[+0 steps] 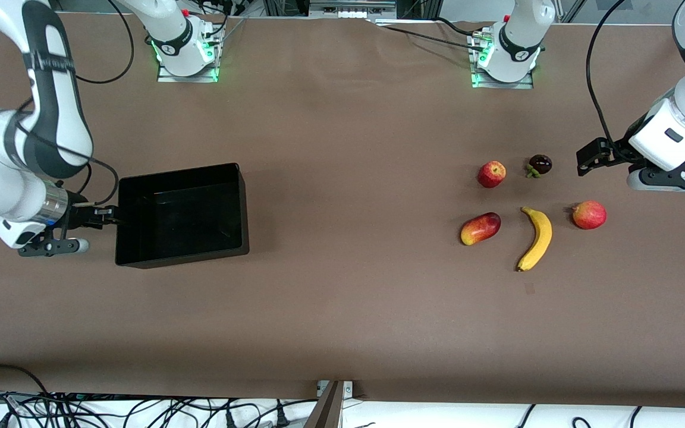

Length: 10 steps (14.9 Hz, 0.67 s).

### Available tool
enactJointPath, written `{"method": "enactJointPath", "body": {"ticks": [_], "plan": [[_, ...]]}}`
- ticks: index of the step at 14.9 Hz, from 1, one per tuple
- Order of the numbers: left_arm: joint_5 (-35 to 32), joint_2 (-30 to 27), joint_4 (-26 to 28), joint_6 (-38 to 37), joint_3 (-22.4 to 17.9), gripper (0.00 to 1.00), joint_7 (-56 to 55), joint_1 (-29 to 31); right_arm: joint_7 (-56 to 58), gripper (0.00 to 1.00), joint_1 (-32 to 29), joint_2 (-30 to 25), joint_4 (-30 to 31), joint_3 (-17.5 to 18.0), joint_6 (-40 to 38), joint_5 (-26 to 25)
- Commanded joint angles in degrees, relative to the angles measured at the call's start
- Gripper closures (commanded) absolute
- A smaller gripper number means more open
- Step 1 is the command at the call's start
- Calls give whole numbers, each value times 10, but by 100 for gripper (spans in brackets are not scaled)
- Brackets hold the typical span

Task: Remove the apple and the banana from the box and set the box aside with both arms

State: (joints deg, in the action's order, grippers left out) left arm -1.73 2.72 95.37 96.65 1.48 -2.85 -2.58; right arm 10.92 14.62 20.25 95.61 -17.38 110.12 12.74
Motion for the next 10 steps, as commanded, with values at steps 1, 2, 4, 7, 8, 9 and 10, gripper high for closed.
{"method": "enactJointPath", "body": {"ticks": [1,2,4,7,8,9,10], "plan": [[-14,3,-13,-15,-2,0,7,-6,-18,0,9,-45,-17,2,-46,-11],[-14,3,-14,-15,-2,0,8,-6,-19,0,15,-66,-16,2,-63,-20],[-14,3,-14,-15,-2,0,8,-6,-20,0,23,-112,-11,3,-102,-46],[-14,3,-14,-15,-2,0,10,-6,-23,0,23,-166,-11,20,-164,-82],[-14,4,-14,-15,-2,0,12,-6,-26,0,23,-179,-9,25,-176,-92],[-14,3,-14,-15,-3,0,11,-6,-26,0,17,-187,-9,37,-179,-101],[-14,3,-14,-15,-2,0,11,-6,-25,0,9,-188,-12,46,-184,-102]]}}
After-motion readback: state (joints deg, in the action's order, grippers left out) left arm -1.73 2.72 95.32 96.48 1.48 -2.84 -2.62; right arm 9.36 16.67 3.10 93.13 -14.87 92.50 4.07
